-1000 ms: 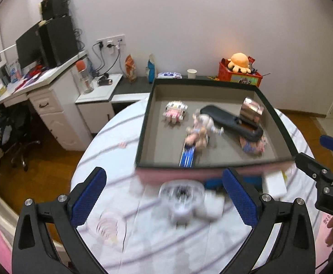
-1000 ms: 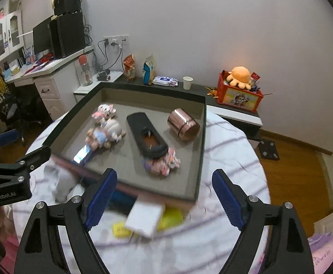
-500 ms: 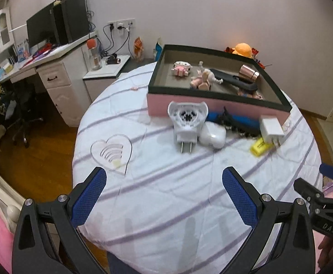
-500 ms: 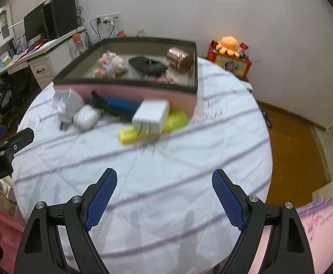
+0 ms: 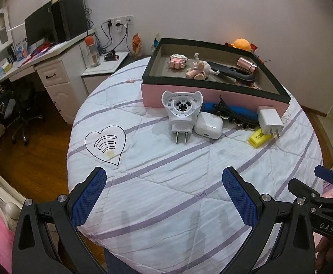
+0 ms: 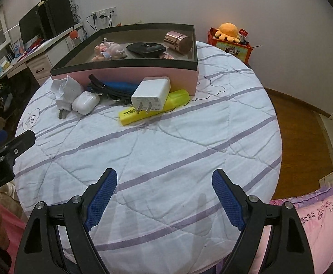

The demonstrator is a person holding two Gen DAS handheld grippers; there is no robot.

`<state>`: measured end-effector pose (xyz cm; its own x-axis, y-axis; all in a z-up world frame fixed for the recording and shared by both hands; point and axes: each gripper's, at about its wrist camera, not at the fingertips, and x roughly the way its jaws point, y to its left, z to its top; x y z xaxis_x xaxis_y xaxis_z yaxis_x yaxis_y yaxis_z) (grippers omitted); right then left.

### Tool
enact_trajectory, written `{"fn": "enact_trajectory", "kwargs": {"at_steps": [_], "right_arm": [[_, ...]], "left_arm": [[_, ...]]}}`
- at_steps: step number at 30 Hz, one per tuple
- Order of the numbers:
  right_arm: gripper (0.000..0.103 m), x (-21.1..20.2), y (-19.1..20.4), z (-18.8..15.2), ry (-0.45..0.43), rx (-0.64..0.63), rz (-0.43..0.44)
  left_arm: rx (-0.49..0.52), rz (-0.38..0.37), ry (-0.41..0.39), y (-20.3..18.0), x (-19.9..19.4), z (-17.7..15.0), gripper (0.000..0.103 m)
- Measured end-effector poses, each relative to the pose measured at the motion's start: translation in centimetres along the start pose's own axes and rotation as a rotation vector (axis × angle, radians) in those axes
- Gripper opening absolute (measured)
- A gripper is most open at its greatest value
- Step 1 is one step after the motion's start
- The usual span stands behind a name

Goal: Organize rigid objects
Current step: 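Withdraw both tools from the tray toward the white plugs, then grasp the white fan-shaped plug with the left gripper while right grasps the white charger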

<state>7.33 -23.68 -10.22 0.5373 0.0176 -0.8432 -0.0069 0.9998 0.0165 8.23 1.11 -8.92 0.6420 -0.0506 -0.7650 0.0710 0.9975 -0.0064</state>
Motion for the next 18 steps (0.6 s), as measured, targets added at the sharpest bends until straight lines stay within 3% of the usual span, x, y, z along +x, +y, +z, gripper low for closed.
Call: {"fn": "enact_trajectory", "kwargs": {"at_steps": [18], "right_arm": [[0.087, 0.5, 0.2, 2.1, -0.004, -0.009, -0.021]], "left_arm": [[-0.009, 0.003, 0.006, 0.9, 1.8, 2.3, 0.103]]}}
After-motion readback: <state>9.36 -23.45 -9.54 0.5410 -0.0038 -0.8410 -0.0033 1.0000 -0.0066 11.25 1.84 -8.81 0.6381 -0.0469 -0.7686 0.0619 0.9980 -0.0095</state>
